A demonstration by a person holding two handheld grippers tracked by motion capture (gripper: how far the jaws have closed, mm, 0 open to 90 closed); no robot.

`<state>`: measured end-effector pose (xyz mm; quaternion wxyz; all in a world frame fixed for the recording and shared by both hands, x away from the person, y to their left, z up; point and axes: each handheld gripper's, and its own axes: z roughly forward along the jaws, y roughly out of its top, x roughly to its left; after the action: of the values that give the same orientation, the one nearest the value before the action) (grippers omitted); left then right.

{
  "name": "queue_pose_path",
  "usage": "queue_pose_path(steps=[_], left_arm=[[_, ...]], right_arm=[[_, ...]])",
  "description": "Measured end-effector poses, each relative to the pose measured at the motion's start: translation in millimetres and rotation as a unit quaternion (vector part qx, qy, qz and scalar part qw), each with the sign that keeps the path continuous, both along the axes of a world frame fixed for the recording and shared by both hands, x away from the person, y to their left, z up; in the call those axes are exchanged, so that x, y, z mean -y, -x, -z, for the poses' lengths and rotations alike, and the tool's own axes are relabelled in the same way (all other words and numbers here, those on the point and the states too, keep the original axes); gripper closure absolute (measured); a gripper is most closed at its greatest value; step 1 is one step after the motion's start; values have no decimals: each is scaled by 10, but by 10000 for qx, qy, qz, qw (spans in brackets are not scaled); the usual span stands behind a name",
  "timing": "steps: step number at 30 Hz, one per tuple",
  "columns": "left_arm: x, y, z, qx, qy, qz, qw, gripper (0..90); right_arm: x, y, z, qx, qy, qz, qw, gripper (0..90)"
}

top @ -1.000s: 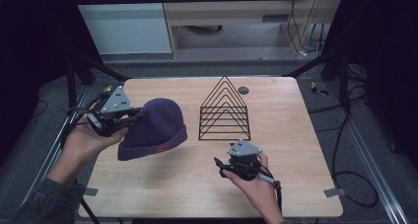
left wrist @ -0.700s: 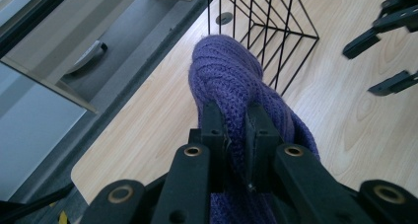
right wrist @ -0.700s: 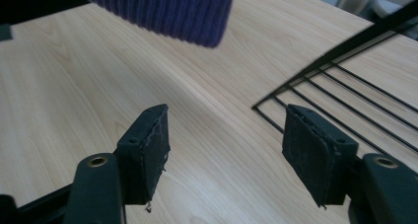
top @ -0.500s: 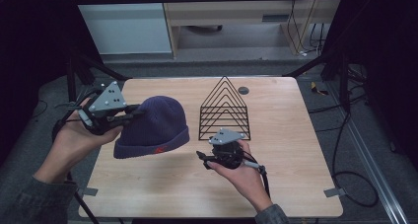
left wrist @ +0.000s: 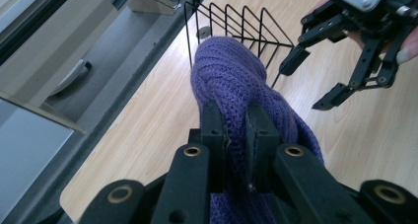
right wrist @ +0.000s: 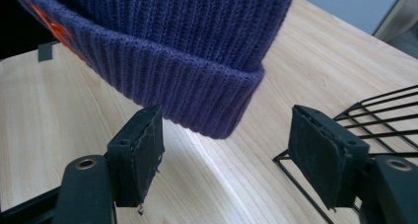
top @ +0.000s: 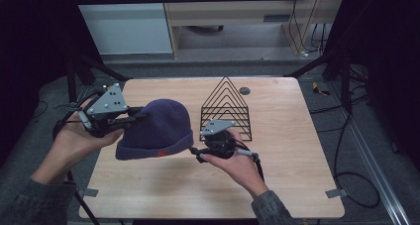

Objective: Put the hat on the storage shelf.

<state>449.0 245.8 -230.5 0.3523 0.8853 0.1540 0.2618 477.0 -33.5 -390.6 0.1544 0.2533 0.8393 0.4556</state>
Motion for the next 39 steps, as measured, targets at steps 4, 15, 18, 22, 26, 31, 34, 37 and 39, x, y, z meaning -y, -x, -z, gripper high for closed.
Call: queue_pose_path(steps=[4,15,18,22,26,31,34,37,39], left_arm=[[3,0,-15,7,11,94,10000,809],[-1,-65,-18,3,123,321,9994,809],[2,-102,8,-29,132,306,9994,810],[16,-141,37,-70,151,266,9995,810],[32,-165,64,-71,212,183,9996,810],[44,-198,69,-52,297,85,9995,810],[36,-213,68,-51,356,-16,9994,809],[21,-232,65,-55,375,-94,9992,808],[15,-239,61,-51,469,-123,9988,808]], right_arm=[[-8,-32,6,-7,21,-72,10000,291],[-49,-187,42,-195,6,-424,9989,265],[-61,-221,80,-298,-45,-507,9983,306],[-83,-232,105,-306,-124,-578,9978,381],[-99,-212,99,-202,-140,-661,9975,495],[-109,-168,66,-90,-143,-695,9974,669],[-88,-155,45,-54,-114,-644,9978,717],[-50,-139,5,-55,-106,-631,9979,745],[-24,-131,-26,-48,-96,-608,9981,755]])
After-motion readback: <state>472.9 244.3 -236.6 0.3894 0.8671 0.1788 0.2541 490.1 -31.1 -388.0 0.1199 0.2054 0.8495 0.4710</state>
